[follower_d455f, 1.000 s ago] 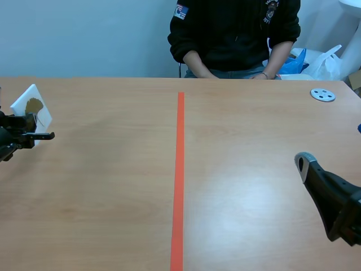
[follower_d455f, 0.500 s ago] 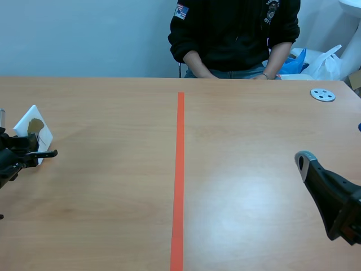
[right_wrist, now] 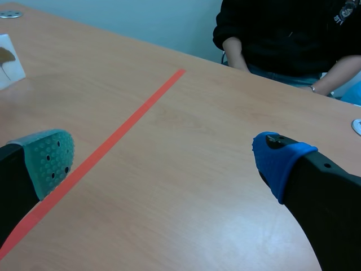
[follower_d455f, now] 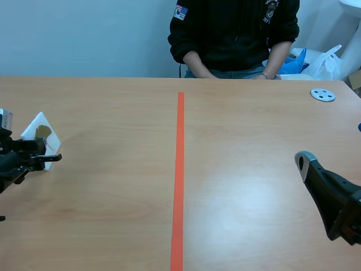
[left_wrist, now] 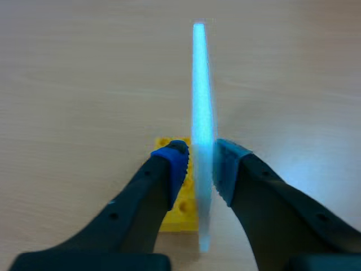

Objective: Sort the leaf by its shape. The table is split by an orange tape line. A compound leaf with several leaflets goes to the left side, a simple leaf with one blade goes to the right side. Return to the home posture when a red brick is placed on the table.

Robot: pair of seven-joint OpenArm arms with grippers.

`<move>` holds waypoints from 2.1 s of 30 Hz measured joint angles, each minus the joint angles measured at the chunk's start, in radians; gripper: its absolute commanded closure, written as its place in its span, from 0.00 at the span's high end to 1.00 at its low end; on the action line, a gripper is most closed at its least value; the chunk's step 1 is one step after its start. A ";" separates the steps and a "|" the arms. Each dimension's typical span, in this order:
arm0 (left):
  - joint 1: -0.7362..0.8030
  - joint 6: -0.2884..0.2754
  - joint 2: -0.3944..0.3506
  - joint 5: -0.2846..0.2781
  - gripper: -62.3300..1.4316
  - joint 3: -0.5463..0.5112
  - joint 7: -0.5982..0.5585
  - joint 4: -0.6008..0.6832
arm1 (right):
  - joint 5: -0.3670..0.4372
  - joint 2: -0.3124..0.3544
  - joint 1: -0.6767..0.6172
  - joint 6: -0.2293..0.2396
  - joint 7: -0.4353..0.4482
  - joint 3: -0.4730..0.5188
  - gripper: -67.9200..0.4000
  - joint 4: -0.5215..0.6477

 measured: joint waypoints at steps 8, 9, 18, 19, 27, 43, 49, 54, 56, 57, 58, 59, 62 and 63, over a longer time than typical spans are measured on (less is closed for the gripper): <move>0.000 -0.005 -0.007 0.000 0.73 0.036 -0.018 0.017 | 0.000 0.000 0.000 0.000 0.000 0.000 1.00 0.000; 0.000 -0.010 -0.013 0.000 0.73 0.036 -0.018 0.028 | 0.000 0.000 0.000 0.000 0.000 0.000 1.00 0.000; 0.099 -0.170 -0.142 0.000 0.97 0.035 -0.020 0.279 | 0.000 0.000 0.000 0.000 0.000 0.000 1.00 0.000; 0.123 -0.195 -0.159 0.000 0.99 0.035 -0.019 0.316 | 0.000 0.000 0.000 0.000 0.000 0.000 1.00 0.000; 0.383 -0.305 -0.271 0.006 1.00 0.022 0.057 0.692 | 0.000 0.000 0.000 0.000 0.000 0.000 1.00 0.000; 0.912 -0.164 -0.223 0.007 1.00 -0.067 0.358 1.385 | -0.043 0.014 0.000 0.000 -0.001 0.000 1.00 0.000; 0.973 -0.139 -0.130 0.008 1.00 -0.067 0.385 1.429 | -0.045 0.014 0.000 0.000 -0.001 0.000 1.00 0.000; 0.970 -0.138 -0.088 0.008 1.00 -0.067 0.392 1.423 | -0.045 0.014 0.000 0.000 0.008 0.000 1.00 0.000; 0.969 -0.138 -0.087 0.008 1.00 -0.067 0.393 1.419 | -0.045 0.014 0.000 0.000 0.014 0.000 1.00 0.000; 0.968 -0.138 -0.087 0.008 1.00 -0.067 0.393 1.418 | -0.045 0.014 0.000 0.000 0.014 0.000 1.00 0.000; 0.967 -0.138 -0.087 0.009 1.00 -0.067 0.393 1.417 | -0.045 0.014 0.000 0.000 0.014 0.000 1.00 0.000; 0.967 -0.138 -0.087 0.009 1.00 -0.067 0.393 1.417 | -0.045 0.014 0.000 0.000 0.014 0.000 1.00 0.000; 0.966 -0.138 -0.087 0.009 1.00 -0.067 0.392 1.417 | -0.045 0.014 0.000 0.000 0.014 0.000 1.00 0.000; 0.966 -0.138 -0.087 0.009 1.00 -0.067 0.392 1.417 | -0.045 0.014 0.000 0.000 0.014 0.000 1.00 0.000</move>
